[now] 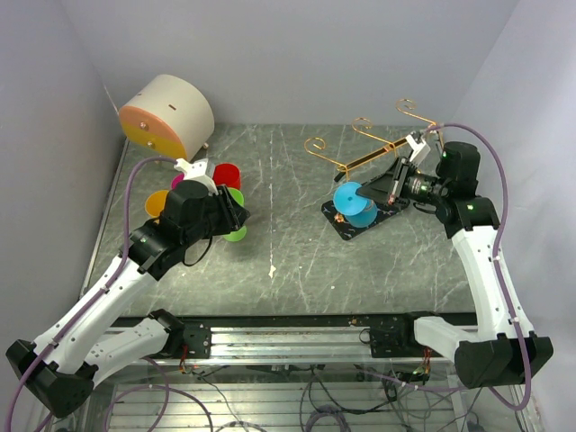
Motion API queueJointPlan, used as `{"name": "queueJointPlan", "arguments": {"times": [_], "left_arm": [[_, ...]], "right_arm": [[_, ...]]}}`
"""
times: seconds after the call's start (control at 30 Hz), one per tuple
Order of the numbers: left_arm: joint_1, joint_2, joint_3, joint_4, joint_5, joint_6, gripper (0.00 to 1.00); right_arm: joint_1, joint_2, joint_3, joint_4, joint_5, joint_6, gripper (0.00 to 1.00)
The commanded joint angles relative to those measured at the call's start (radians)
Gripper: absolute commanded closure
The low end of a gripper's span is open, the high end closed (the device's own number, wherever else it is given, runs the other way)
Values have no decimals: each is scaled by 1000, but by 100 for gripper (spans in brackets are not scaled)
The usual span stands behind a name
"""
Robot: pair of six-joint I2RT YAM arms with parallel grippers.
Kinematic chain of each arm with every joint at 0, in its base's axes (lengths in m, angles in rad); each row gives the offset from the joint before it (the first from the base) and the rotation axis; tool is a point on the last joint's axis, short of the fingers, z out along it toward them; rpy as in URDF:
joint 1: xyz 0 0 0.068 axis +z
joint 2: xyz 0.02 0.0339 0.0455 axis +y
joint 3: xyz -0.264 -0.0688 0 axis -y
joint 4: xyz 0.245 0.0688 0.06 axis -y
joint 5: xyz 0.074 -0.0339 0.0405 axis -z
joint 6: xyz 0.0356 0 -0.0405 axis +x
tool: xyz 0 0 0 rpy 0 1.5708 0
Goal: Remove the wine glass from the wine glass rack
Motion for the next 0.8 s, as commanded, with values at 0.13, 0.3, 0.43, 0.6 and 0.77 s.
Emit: {"name": "queueJointPlan", "arguments": {"times": [0.13, 0.3, 0.43, 0.6, 0.77], "left_arm": [[6, -15, -4, 3, -4, -18, 56], [5, -16, 0, 5, -2, -25, 56], [5, -7, 7, 11, 2, -29, 55], [6, 5, 20, 3, 7, -29, 55], [6, -8, 11, 6, 5, -38, 55]], "right_arm": [[8, 0, 31, 143, 155, 112, 100], [3, -30, 78, 87, 306, 96, 100], [2, -82, 85, 117, 371, 86, 100], [1, -58, 144, 145, 331, 119, 100], [2, -47, 199, 151, 320, 140, 100]]}}
